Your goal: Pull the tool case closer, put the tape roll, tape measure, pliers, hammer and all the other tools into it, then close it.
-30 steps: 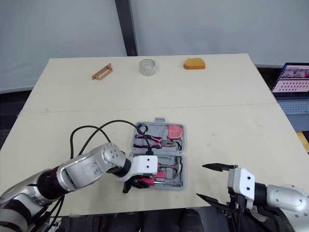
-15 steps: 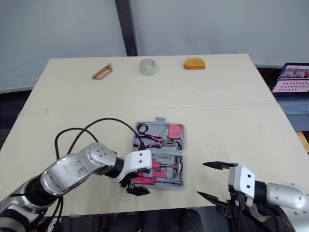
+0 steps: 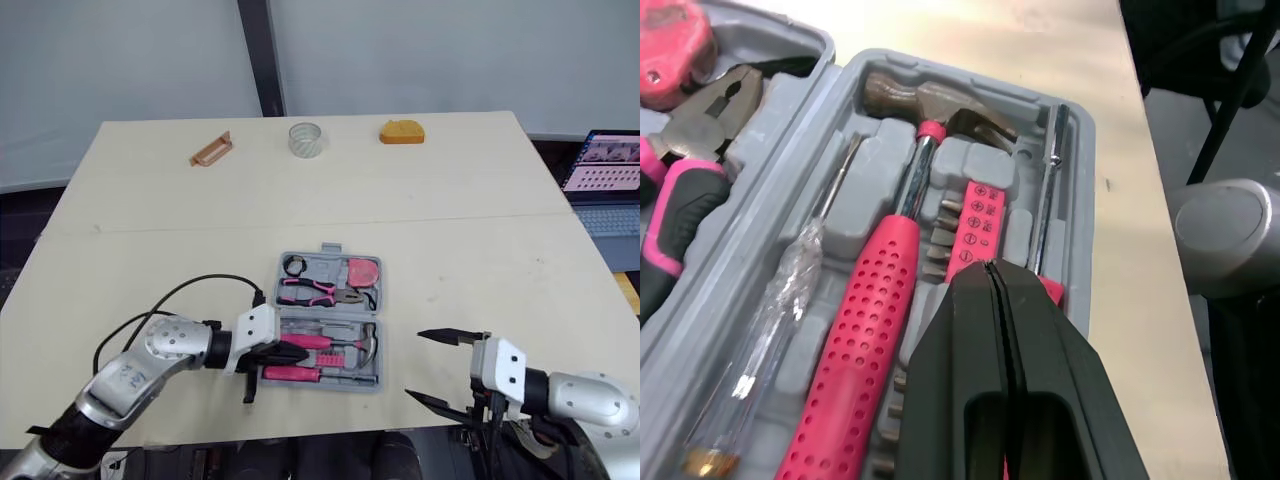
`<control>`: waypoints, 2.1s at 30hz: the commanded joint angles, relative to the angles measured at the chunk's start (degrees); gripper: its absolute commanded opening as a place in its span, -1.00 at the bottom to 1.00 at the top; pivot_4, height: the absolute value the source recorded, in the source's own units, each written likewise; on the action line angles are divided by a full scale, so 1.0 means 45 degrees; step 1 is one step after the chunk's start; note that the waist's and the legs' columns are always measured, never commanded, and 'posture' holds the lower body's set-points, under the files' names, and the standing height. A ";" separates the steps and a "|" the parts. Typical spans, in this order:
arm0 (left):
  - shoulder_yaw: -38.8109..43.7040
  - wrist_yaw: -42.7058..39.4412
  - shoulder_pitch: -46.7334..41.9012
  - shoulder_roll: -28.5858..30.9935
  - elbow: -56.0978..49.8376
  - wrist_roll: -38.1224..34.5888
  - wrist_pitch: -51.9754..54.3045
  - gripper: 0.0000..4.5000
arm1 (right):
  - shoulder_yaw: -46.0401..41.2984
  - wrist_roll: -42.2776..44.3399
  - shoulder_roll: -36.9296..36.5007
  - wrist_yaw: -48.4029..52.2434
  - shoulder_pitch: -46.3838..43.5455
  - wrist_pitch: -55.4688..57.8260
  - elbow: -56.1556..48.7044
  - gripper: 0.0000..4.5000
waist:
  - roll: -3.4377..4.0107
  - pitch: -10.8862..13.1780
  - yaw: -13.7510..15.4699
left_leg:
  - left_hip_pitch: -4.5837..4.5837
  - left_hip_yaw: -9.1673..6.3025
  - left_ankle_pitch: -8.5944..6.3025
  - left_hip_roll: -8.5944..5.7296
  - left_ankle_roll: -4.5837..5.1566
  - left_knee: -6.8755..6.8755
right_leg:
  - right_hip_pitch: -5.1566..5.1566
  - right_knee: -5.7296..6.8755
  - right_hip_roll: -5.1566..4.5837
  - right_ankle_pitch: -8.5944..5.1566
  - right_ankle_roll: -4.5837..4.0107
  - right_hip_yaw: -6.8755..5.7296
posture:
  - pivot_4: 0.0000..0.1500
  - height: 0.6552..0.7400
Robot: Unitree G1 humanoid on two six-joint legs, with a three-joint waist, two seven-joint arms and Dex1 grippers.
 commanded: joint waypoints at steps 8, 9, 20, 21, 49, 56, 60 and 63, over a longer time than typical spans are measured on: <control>-0.0325 -0.1134 0.0261 -0.0494 0.1507 0.0996 -0.3355 -0.99 | -0.0300 0.0172 -0.0004 0.0003 -0.0051 -0.0075 0.0116 1.00 | 0.0002 -0.0001 0.0004 | 0.0002 0.0004 0.0000 0.0000 0.0000 0.0001 | 0.0000 0.0003 0.0000 0.0000 0.0000 0.0000 | 1.00 1.00; -0.0358 -0.1190 0.0282 -0.0550 0.1600 0.1068 -0.3477 -0.99 | -0.0313 0.0169 -0.0008 0.0004 -0.0046 -0.0083 0.0126 1.00 | 0.0003 -0.0001 0.0003 | 0.0002 0.0004 0.0000 0.0000 0.0000 0.0001 | 0.0000 0.0004 0.0000 0.0000 0.0000 0.0000 | 1.00 1.00; -0.0534 -0.1326 0.0486 -0.0777 0.2614 0.2054 -0.4504 -0.99 | -0.0370 0.0148 -0.0023 -0.0040 -0.0013 -0.0065 0.0100 1.00 | 0.0003 -0.0002 0.0006 | 0.0004 0.0003 0.0000 0.0000 0.0000 0.0001 | 0.0002 0.0004 0.0000 0.0000 0.0001 0.0000 | 1.00 1.00; -0.0523 -0.1269 0.0482 -0.0792 0.2761 0.2161 -0.4612 -0.99 | -0.0363 0.0141 -0.0022 -0.0051 -0.0021 -0.0056 0.0097 1.00 | 0.0004 -0.0002 0.0007 | 0.0004 0.0003 0.0000 0.0000 0.0000 0.0001 | 0.0002 0.0004 0.0000 0.0000 0.0001 0.0000 | 1.00 1.00; -0.1479 -0.1333 0.0805 -0.0879 0.4586 0.3580 -0.5604 -0.99 | -0.0378 0.0416 0.0009 -0.0101 -0.0070 0.0141 -0.0203 1.00 | 0.0147 -0.0186 0.0012 | 0.0052 0.0014 0.0000 -0.0001 0.0000 -0.0044 | 0.0044 -0.0027 0.0000 0.0000 0.0001 0.0001 | 1.00 1.00; 0.0968 -0.1104 0.1097 -0.0904 0.2097 0.0854 -0.3890 -0.99 | -0.0267 0.0312 0.0068 -0.0303 -0.0321 0.0253 -0.0059 1.00 | 0.0156 -0.0192 -0.0026 | 0.0050 0.0014 0.0000 -0.0001 0.0000 -0.0045 | 0.0039 -0.0023 0.0000 0.0000 0.0002 0.0002 | 1.00 1.00; 0.3568 -0.0996 0.1419 -0.0168 0.0448 -0.1395 -0.2010 -0.99 | 0.0083 0.0340 0.0019 -0.0767 -0.0887 0.1211 -0.0113 1.00 | 0.0128 -0.0161 -0.0107 | 0.0037 0.0010 0.0001 0.0003 -0.0002 -0.0047 | 0.0016 -0.0008 0.0001 0.0000 0.0002 0.0003 | 1.00 1.00; 0.4944 -0.0642 0.1974 0.0170 -0.0047 -0.2160 -0.1217 -0.99 | 0.0568 0.0139 0.0042 -0.1371 -0.1474 0.2270 -0.0294 1.00 | 0.0130 -0.0161 -0.0192 | 0.0040 0.0008 0.0001 0.0003 -0.0002 -0.0051 | 0.0020 -0.0017 0.0000 0.0000 0.0002 0.0004 | 1.00 1.00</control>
